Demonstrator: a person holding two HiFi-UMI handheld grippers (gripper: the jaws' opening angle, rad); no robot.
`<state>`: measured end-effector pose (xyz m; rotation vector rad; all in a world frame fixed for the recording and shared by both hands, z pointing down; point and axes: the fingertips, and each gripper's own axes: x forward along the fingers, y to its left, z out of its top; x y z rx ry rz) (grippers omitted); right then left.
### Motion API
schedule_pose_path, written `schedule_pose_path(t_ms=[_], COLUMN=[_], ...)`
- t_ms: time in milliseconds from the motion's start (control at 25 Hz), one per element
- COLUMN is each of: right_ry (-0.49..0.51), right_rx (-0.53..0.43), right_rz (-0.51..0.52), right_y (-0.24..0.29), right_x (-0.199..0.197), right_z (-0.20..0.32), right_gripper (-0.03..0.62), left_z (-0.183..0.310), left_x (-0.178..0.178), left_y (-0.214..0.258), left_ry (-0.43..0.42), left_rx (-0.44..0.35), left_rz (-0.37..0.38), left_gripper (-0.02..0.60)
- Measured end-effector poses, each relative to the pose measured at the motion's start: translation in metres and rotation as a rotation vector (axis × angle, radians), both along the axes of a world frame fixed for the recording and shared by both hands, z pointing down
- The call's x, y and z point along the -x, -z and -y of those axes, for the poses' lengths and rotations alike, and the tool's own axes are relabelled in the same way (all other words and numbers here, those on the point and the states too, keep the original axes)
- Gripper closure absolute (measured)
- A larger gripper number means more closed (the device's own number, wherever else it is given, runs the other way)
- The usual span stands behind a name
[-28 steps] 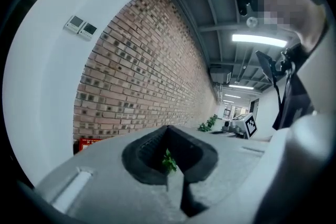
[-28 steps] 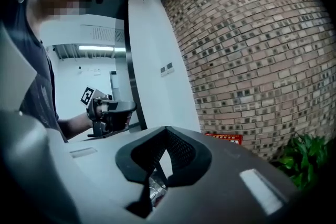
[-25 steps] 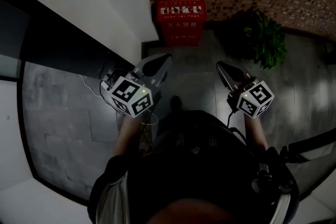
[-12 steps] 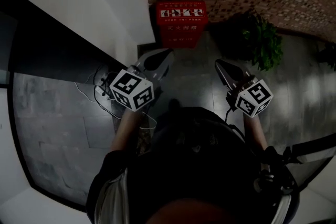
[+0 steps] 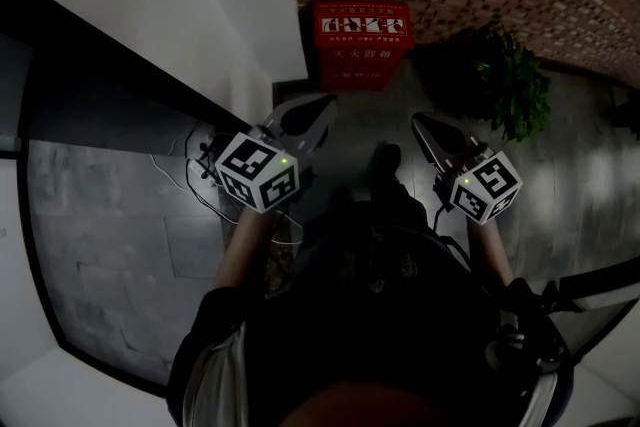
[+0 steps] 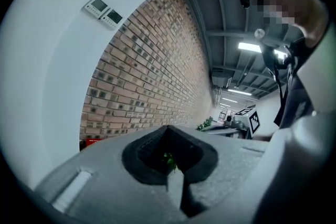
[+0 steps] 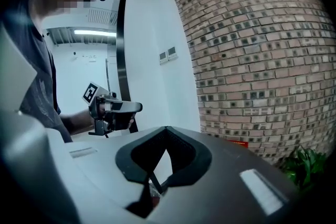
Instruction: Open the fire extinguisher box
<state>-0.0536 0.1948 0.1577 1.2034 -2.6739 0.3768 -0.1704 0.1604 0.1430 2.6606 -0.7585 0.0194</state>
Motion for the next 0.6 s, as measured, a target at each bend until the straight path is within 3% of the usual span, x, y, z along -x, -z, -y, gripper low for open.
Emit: schedule_pose_path(t_ms=[360, 600], right_ry=[0.049, 0.049], right_rx=[-0.009, 0.028], right_rz=[0.037, 0.061], right_y=[-0.008, -0.026], right_x=[0.015, -0.002], right_z=[0.053, 0.089], right_gripper=[0.594, 0.594], left_z=[0.031, 0.066], left_x=[0.021, 0.003], left_y=[-0.004, -0.02], left_ry=[0.093, 0.112], left_rx=[0.013, 0.057], left_rz=[0.049, 0.092], left_gripper=[0.581, 0.581])
